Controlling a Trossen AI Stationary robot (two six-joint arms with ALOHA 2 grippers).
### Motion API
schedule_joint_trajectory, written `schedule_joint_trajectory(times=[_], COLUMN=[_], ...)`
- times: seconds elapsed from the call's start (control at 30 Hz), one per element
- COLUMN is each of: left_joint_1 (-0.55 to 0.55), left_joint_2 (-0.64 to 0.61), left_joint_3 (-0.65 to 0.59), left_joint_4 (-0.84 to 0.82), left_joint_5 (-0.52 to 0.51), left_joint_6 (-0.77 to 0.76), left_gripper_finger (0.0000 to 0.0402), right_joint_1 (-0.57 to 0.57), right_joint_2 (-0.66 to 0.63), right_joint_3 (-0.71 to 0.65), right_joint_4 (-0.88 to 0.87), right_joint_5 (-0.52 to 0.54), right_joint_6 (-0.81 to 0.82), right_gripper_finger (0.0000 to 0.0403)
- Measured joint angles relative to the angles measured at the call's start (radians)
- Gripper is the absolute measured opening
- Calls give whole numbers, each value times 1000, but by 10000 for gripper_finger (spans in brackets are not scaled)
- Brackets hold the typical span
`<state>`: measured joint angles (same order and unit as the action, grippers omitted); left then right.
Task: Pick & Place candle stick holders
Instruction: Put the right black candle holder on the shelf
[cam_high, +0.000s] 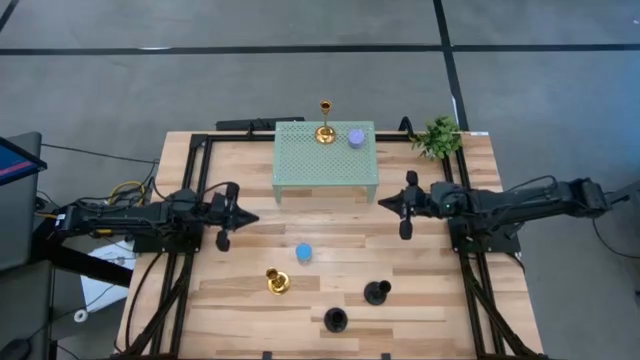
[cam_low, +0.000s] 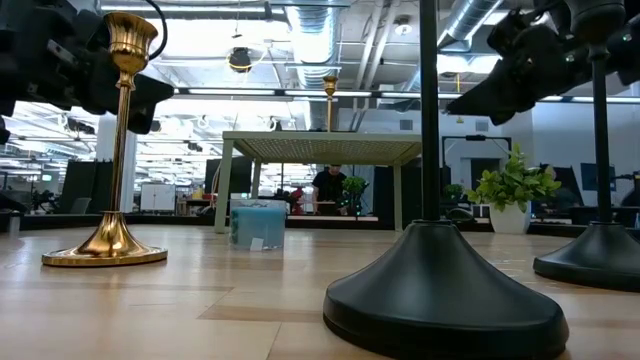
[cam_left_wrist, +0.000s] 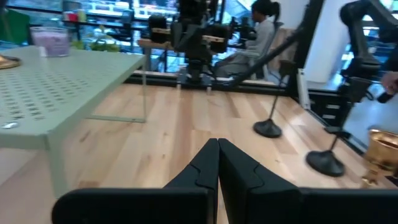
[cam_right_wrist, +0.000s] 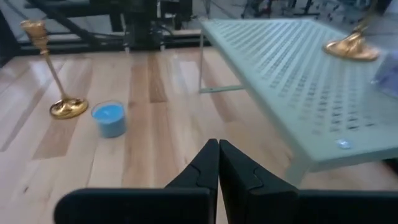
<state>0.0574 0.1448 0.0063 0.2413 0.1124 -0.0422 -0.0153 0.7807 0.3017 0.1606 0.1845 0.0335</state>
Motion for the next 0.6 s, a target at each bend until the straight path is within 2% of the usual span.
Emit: schedule_joint_trajectory(times=[0.2, 0.3, 0.47, 0.6], left_joint_1=[0, 0, 0, 0], left_joint_2=[0, 0, 0, 0], left_joint_3=[0, 0, 0, 0], left_joint_4=[3, 7, 7, 7], left_joint_5=[18, 17, 16, 16], left_joint_6=[0, 0, 0, 0], left_gripper_finger=[8, 8, 8, 8], right_joint_1=[-5, -8, 6, 57], right_joint_2=[50, 75, 85, 85], right_joint_3=[0, 0, 0, 0], right_joint_4=[8, -15, -189, -264], right_joint_5=[-25, -39, -251, -344], right_joint_6=[8, 81, 131, 275], right_gripper_finger=[1, 1, 1, 4])
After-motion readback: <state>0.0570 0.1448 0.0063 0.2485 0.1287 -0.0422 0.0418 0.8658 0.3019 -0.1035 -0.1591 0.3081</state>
